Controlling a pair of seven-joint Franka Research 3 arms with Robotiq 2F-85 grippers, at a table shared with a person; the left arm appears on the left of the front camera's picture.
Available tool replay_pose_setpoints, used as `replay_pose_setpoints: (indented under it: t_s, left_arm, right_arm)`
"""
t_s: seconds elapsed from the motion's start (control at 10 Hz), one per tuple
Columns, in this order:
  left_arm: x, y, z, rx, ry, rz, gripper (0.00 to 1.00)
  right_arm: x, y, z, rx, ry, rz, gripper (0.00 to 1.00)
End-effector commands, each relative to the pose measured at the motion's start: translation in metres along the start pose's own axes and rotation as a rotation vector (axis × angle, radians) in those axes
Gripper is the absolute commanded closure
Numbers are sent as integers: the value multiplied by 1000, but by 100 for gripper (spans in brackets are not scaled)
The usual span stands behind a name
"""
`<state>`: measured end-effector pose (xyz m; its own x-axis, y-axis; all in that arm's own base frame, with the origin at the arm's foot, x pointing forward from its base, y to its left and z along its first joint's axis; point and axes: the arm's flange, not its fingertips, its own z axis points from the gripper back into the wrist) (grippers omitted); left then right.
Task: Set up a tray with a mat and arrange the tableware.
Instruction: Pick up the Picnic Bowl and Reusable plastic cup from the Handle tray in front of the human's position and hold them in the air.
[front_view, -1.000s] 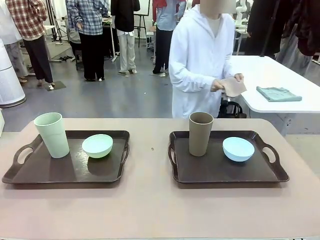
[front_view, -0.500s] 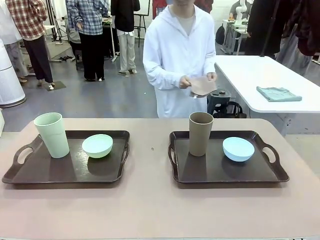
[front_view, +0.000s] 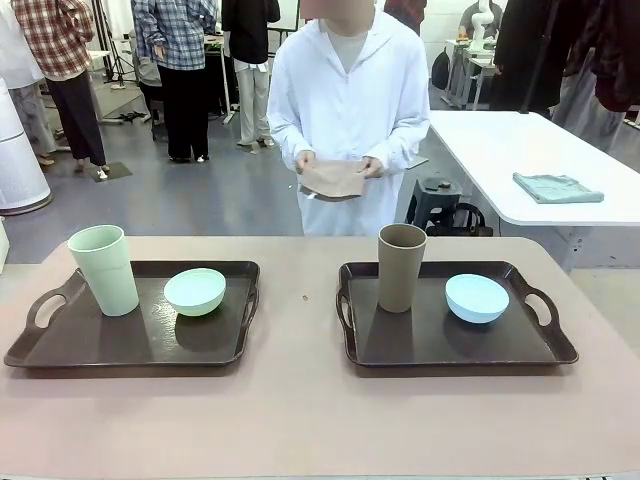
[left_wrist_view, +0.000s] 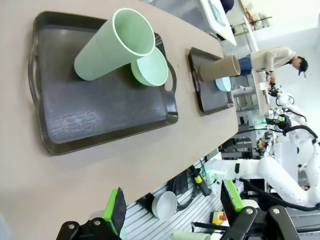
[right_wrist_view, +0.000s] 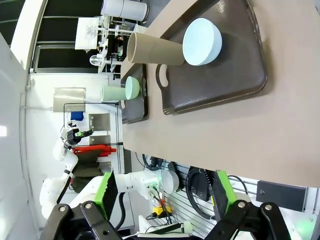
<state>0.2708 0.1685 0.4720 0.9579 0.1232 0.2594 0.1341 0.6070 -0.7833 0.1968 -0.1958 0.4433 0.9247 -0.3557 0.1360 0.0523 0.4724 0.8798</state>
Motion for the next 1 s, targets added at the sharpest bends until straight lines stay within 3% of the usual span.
replay_pose_setpoints:
  t_s: [0.0,0.9]
  left_arm:
    - [-1,-2,2,-16,-8,-12,0]
    - [-1,-2,2,-16,-8,-12,0]
  right_arm:
    - [2,0,0,23,-7,13,0]
    - [2,0,0,23,-7,13,0]
